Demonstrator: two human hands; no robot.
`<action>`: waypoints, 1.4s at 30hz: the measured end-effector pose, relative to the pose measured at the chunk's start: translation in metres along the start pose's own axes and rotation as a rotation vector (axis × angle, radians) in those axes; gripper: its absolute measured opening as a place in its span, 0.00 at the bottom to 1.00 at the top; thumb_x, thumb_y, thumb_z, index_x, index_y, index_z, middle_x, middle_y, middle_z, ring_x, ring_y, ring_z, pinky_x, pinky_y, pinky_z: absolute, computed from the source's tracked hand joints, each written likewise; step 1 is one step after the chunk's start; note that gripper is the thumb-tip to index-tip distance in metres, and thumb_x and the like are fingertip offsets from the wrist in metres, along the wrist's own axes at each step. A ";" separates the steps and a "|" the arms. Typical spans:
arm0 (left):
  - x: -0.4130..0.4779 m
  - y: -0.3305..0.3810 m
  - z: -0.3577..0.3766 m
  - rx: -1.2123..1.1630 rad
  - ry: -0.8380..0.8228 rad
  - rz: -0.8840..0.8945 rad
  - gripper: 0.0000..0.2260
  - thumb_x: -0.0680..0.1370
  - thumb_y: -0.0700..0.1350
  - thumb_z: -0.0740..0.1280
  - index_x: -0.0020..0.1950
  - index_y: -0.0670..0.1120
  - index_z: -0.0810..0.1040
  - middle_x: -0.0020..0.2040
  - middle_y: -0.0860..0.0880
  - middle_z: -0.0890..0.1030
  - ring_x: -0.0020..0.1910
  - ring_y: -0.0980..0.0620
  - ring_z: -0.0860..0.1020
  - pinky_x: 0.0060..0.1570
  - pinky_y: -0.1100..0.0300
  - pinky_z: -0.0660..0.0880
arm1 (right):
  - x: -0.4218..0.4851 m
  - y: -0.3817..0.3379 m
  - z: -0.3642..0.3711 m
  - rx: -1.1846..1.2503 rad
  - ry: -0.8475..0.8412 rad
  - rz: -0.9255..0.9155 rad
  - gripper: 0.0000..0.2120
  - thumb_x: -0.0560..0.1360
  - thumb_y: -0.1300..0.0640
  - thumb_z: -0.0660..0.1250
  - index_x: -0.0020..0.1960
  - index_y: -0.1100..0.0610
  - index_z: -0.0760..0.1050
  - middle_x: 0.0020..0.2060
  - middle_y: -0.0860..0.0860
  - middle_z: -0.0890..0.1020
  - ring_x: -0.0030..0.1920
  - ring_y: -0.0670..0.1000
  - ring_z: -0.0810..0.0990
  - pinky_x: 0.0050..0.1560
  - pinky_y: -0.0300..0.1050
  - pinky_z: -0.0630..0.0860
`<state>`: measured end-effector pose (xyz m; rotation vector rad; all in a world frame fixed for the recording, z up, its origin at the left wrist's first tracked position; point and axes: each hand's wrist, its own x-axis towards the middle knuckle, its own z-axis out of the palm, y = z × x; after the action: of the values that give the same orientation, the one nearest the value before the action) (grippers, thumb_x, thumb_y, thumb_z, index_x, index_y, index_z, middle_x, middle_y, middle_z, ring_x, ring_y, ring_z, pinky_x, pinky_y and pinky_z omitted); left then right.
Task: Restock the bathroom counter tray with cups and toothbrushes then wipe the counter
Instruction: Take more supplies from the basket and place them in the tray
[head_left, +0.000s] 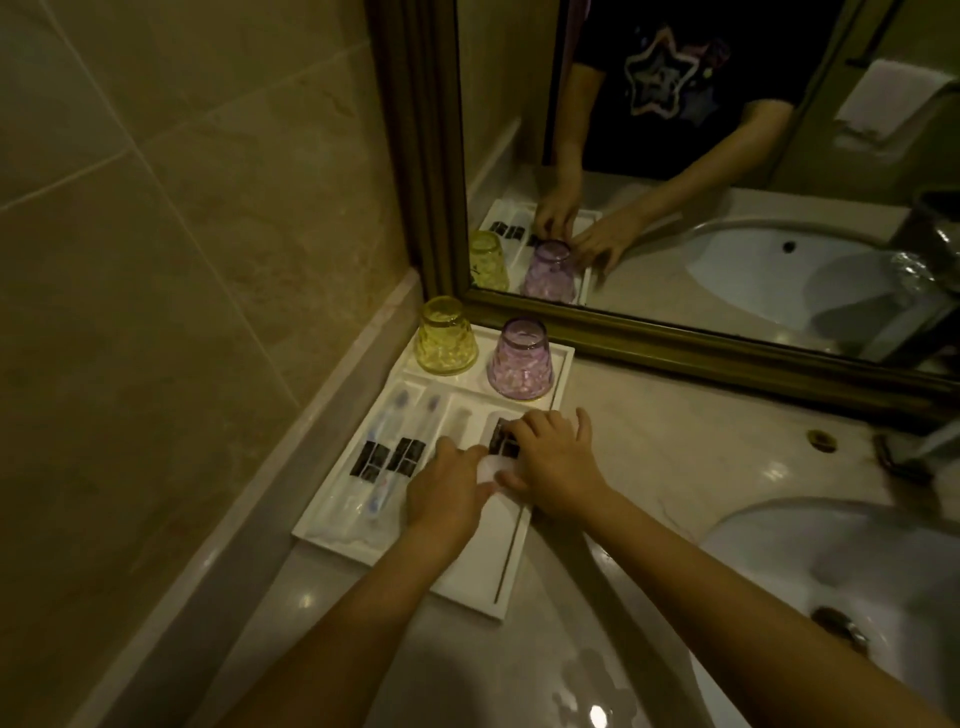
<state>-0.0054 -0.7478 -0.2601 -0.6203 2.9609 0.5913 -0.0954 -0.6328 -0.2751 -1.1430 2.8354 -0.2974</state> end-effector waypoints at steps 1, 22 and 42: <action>0.001 -0.003 -0.002 0.015 -0.034 0.012 0.18 0.77 0.53 0.62 0.66 0.53 0.68 0.61 0.45 0.70 0.56 0.45 0.74 0.49 0.52 0.72 | -0.002 0.001 -0.001 -0.005 -0.022 0.003 0.27 0.71 0.41 0.64 0.66 0.51 0.65 0.62 0.52 0.70 0.66 0.54 0.65 0.71 0.66 0.44; -0.041 -0.009 -0.049 -1.286 -0.075 -0.226 0.19 0.72 0.29 0.64 0.61 0.42 0.74 0.53 0.40 0.77 0.53 0.43 0.78 0.48 0.55 0.78 | -0.054 -0.066 -0.054 1.046 -0.037 0.363 0.11 0.77 0.56 0.63 0.54 0.63 0.75 0.35 0.52 0.80 0.31 0.47 0.79 0.32 0.35 0.77; -0.059 -0.033 -0.003 -0.529 0.042 -0.025 0.07 0.75 0.42 0.63 0.50 0.48 0.80 0.49 0.46 0.83 0.47 0.49 0.79 0.50 0.50 0.79 | -0.075 -0.087 0.003 0.085 0.098 0.024 0.10 0.74 0.56 0.64 0.53 0.59 0.74 0.51 0.57 0.77 0.48 0.55 0.74 0.45 0.42 0.67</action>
<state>0.0616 -0.7553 -0.2612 -0.7026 2.8226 1.3930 0.0177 -0.6426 -0.2605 -1.1062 2.8857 -0.4806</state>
